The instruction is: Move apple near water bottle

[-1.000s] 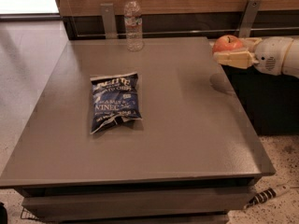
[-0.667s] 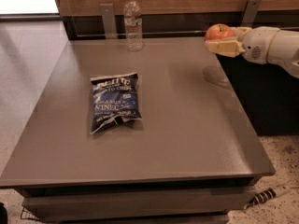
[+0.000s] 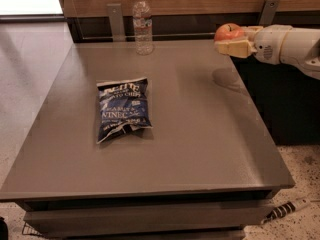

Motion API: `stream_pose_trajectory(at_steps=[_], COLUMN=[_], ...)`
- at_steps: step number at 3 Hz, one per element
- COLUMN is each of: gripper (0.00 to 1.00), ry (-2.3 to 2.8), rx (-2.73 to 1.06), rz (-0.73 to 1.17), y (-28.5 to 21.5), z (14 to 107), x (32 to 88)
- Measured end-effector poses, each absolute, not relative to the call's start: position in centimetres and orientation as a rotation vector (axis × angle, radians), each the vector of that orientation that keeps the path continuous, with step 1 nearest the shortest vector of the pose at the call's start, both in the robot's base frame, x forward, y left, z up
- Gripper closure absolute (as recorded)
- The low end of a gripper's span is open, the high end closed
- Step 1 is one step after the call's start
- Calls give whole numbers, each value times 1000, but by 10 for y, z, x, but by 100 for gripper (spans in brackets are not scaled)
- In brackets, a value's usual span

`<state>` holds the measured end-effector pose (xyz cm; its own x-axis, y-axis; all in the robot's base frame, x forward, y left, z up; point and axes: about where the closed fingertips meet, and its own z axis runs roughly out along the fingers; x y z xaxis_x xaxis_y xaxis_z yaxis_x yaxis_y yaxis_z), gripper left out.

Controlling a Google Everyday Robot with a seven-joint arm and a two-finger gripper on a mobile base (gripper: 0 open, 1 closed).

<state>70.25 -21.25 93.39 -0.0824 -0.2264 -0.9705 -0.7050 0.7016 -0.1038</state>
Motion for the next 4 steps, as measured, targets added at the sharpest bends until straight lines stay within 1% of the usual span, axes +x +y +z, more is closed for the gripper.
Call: stream_pose_trajectory(at_steps=[1,2,3,4], gripper=[100,100,100,100], ry=[1664,1669,1675,1708], rx=[-796,-836,-852,-856], rz=[454,448,488,583], y=[-196,-167,-138,-106], z=[931,925,909,874], x=[733,766,789,800])
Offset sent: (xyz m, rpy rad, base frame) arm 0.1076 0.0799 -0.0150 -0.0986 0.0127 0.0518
